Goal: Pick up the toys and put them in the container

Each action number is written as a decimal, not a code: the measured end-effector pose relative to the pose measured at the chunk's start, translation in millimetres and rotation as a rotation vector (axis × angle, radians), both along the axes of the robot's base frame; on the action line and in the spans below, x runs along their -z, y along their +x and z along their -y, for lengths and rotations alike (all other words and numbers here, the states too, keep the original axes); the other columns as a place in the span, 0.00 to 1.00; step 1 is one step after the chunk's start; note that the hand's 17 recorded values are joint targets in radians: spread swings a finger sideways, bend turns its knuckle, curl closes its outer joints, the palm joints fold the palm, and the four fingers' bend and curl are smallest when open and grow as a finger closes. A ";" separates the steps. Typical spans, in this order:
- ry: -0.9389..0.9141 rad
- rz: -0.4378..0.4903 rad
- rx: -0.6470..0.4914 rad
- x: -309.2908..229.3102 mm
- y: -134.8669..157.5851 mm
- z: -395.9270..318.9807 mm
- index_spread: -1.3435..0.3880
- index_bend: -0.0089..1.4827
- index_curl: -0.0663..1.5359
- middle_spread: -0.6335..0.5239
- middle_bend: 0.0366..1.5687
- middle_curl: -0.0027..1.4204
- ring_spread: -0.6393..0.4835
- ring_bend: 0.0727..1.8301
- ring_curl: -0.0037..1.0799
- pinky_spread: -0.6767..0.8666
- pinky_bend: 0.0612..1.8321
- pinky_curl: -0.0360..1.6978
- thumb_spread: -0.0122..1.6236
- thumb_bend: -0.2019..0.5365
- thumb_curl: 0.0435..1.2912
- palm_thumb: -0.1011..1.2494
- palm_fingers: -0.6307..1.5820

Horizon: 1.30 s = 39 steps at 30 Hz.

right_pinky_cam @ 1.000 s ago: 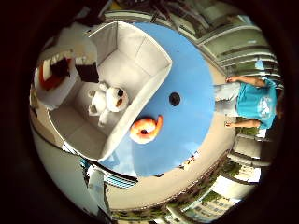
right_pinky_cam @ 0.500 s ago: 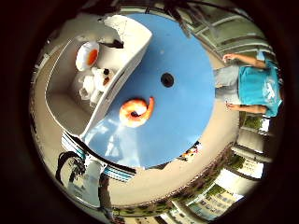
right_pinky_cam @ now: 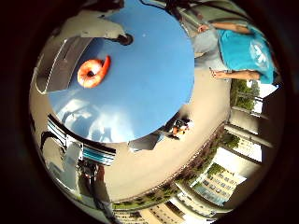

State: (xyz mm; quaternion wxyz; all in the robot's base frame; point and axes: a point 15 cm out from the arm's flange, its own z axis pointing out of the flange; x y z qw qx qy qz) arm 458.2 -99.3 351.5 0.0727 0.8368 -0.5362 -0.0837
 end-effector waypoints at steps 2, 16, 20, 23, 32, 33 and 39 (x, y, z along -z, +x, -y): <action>0.010 -0.061 0.004 26.7 -4.0 1.2 0.67 0.11 0.25 0.60 0.13 0.26 0.81 0.23 0.26 0.71 0.41 0.14 0.71 0.24 0.21 0.40 0.28; 0.006 -0.114 -0.037 163.6 19.3 -16.0 0.68 0.12 0.21 0.61 0.10 0.25 0.79 0.18 0.26 0.69 0.33 0.12 0.71 0.24 0.20 0.44 0.29; 0.001 -0.119 -0.040 180.8 24.5 -23.8 0.68 0.12 0.21 0.60 0.10 0.25 0.80 0.17 0.27 0.68 0.31 0.12 0.71 0.24 0.20 0.46 0.29; -0.011 -0.100 -0.047 192.2 34.1 -32.3 0.68 0.12 0.21 0.60 0.09 0.24 0.79 0.16 0.27 0.68 0.30 0.12 0.71 0.24 0.20 0.47 0.30; -0.115 -0.119 -0.074 228.9 42.0 -35.8 0.70 0.11 0.20 0.59 0.10 0.24 0.78 0.16 0.28 0.68 0.29 0.13 0.70 0.24 0.21 0.49 0.32; -0.116 -0.120 -0.077 229.3 42.1 -37.5 0.70 0.11 0.20 0.59 0.10 0.24 0.78 0.17 0.28 0.68 0.29 0.13 0.70 0.24 0.21 0.49 0.33; -0.133 -0.141 -0.114 235.6 35.0 -48.3 0.73 0.10 0.19 0.54 0.15 0.26 0.77 0.23 0.31 0.67 0.31 0.12 0.70 0.24 0.21 0.51 0.46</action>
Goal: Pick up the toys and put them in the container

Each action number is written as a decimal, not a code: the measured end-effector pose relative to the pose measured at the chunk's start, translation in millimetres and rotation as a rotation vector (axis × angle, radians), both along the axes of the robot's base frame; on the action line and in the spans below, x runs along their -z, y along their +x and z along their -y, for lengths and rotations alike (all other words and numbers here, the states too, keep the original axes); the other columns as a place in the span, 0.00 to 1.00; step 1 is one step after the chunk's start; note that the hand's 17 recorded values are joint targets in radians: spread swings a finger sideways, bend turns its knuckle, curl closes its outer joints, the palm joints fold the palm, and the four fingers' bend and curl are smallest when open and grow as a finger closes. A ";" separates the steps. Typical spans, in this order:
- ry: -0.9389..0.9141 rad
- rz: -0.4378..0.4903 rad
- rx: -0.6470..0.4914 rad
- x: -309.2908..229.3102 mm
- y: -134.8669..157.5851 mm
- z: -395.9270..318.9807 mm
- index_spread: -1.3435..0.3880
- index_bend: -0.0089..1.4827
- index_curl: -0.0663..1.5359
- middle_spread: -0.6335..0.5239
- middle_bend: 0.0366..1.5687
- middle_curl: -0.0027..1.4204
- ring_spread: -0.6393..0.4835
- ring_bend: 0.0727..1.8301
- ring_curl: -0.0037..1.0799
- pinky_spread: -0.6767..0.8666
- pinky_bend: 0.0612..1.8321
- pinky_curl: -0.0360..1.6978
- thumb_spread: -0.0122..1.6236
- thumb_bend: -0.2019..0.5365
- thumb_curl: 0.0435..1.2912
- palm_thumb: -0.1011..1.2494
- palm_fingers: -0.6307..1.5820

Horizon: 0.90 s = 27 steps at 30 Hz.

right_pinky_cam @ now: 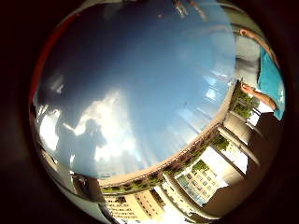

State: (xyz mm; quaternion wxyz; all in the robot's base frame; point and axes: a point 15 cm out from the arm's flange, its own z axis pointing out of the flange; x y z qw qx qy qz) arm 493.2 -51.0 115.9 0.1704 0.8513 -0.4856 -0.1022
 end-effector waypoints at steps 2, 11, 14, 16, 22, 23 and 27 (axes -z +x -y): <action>0.002 0.013 -0.005 -7.2 1.6 0.3 0.70 0.10 0.18 0.50 0.24 0.29 0.74 0.32 0.33 0.67 0.34 0.12 0.70 0.25 0.22 0.53 0.60; 0.016 0.140 -0.006 -82.2 -10.3 26.7 0.55 0.15 0.13 0.40 0.56 0.51 0.60 0.66 0.60 0.64 0.53 0.18 0.70 0.26 0.25 0.62 0.76; 0.020 0.197 -0.024 -114.1 -16.1 27.8 0.51 0.21 0.13 0.38 0.60 0.56 0.57 0.67 0.64 0.63 0.62 0.22 0.71 0.30 0.27 0.69 0.79; 0.021 0.230 -0.034 -134.2 -19.8 28.0 0.49 0.25 0.13 0.38 0.62 0.58 0.56 0.68 0.65 0.63 0.66 0.24 0.71 0.33 0.29 0.74 0.80; 0.014 0.313 -0.028 -211.2 -46.8 28.8 0.43 0.39 0.16 0.37 0.67 0.64 0.52 0.70 0.69 0.59 0.76 0.30 0.70 0.33 0.36 0.80 0.78; 0.016 0.317 -0.023 -225.0 -56.2 27.2 0.42 0.41 0.16 0.37 0.68 0.65 0.52 0.71 0.69 0.58 0.78 0.31 0.70 0.33 0.37 0.81 0.77; 0.080 0.420 -0.027 -290.3 -58.9 -0.6 0.39 0.48 0.18 0.37 0.70 0.68 0.50 0.73 0.71 0.56 0.80 0.34 0.69 0.29 0.40 0.81 0.75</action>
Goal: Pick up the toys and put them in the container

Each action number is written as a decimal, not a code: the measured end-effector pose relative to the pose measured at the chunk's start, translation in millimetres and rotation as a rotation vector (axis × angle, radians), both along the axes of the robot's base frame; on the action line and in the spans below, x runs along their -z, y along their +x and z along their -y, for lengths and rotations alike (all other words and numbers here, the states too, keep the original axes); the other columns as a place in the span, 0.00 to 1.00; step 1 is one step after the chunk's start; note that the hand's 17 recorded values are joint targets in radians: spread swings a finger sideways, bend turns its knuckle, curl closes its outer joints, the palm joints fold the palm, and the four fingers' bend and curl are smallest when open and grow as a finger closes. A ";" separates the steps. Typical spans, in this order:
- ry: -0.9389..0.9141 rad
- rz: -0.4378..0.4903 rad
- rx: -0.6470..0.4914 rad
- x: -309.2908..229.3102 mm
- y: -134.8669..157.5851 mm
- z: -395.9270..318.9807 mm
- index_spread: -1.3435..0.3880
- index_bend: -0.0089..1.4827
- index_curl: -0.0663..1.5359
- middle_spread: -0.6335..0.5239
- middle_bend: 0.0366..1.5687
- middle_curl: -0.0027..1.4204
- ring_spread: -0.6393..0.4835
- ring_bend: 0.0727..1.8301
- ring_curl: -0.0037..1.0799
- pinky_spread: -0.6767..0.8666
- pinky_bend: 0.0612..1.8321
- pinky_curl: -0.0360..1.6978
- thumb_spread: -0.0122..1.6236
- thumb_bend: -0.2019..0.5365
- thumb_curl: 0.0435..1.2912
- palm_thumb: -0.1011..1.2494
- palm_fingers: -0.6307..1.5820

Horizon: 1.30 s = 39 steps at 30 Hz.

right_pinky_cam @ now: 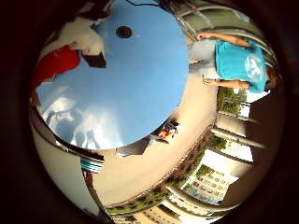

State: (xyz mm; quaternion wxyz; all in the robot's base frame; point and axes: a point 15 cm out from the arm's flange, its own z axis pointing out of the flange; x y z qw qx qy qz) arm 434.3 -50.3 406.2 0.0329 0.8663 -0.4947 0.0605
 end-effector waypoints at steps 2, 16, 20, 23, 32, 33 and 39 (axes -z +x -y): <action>0.046 0.045 -0.037 -35.0 -2.6 -30.0 0.38 0.52 0.19 0.37 0.71 0.69 0.50 0.73 0.72 0.56 0.81 0.35 0.69 0.27 0.42 0.81 0.75; 0.092 -0.079 -0.183 8.2 3.9 -236.0 0.34 0.65 0.29 0.37 0.78 0.75 0.48 0.80 0.76 0.53 0.86 0.43 0.69 0.25 0.50 0.78 0.68; 0.077 -0.120 -0.143 54.5 22.7 -256.5 0.34 0.67 0.33 0.37 0.80 0.75 0.47 0.81 0.77 0.52 0.86 0.45 0.70 0.20 0.49 0.69 0.64; 0.059 -0.154 -0.096 80.8 28.1 -263.2 0.38 0.66 0.35 0.39 0.76 0.72 0.51 0.78 0.73 0.53 0.83 0.45 0.71 0.20 0.46 0.64 0.64; -0.013 -0.259 -0.077 85.8 14.4 -250.3 0.62 0.27 0.24 0.63 0.17 0.38 0.81 0.32 0.37 0.69 0.57 0.31 0.70 0.21 0.30 0.45 0.18; -0.006 -0.242 -0.078 80.2 16.1 -249.9 0.62 0.24 0.23 0.65 0.14 0.36 0.82 0.30 0.36 0.70 0.55 0.29 0.70 0.21 0.28 0.44 0.19; 0.038 -0.157 -0.057 37.9 20.7 -227.1 0.61 0.13 0.21 0.68 0.07 0.29 0.85 0.23 0.31 0.74 0.48 0.24 0.69 0.23 0.24 0.43 0.25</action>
